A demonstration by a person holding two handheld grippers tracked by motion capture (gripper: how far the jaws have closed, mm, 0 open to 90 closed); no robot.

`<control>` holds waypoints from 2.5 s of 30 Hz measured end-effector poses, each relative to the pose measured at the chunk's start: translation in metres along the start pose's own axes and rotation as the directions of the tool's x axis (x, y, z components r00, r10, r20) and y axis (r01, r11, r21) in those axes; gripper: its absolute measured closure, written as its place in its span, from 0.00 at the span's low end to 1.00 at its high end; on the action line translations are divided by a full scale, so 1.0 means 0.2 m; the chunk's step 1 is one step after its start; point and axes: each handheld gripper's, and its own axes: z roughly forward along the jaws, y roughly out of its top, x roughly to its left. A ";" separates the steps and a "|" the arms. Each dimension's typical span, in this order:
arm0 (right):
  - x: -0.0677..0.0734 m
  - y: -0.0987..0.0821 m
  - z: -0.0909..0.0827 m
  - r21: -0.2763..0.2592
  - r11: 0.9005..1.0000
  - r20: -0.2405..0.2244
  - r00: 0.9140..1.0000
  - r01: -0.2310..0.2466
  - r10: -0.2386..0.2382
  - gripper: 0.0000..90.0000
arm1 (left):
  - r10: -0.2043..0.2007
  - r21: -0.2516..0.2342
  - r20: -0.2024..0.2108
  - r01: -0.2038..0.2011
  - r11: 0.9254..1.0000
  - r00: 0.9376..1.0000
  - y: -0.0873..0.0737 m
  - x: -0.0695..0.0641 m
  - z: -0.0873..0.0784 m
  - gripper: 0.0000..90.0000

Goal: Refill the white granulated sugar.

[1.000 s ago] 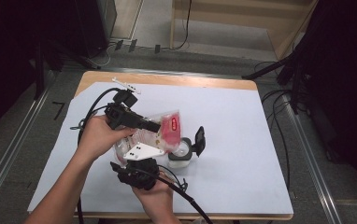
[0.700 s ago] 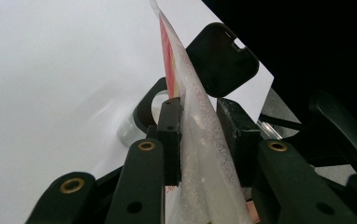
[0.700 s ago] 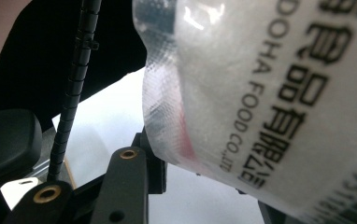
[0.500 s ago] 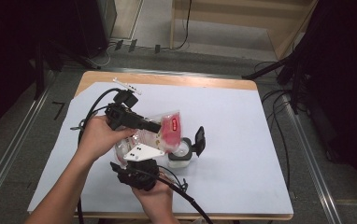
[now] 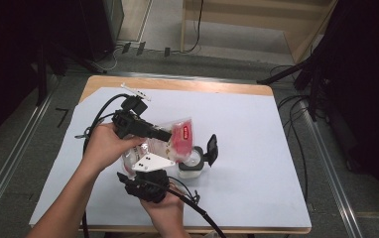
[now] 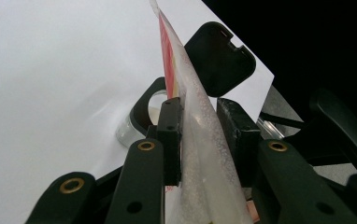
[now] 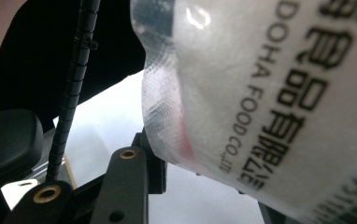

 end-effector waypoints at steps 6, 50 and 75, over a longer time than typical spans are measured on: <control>0.00 0.00 0.00 0.006 1.000 -0.004 1.000 0.001 -0.001 0.71 | -0.003 -0.002 -0.002 0.003 1.000 1.000 0.00 0.00 0.00 0.80; 0.00 0.01 -0.01 0.013 1.000 -0.011 1.000 -0.008 0.008 0.71 | 0.008 0.003 -0.012 -0.008 1.000 1.000 0.01 -0.01 0.00 0.80; 0.01 0.00 -0.01 0.007 1.000 -0.007 1.000 0.002 -0.002 0.71 | 0.009 0.005 -0.009 -0.009 1.000 1.000 0.00 -0.02 0.00 0.80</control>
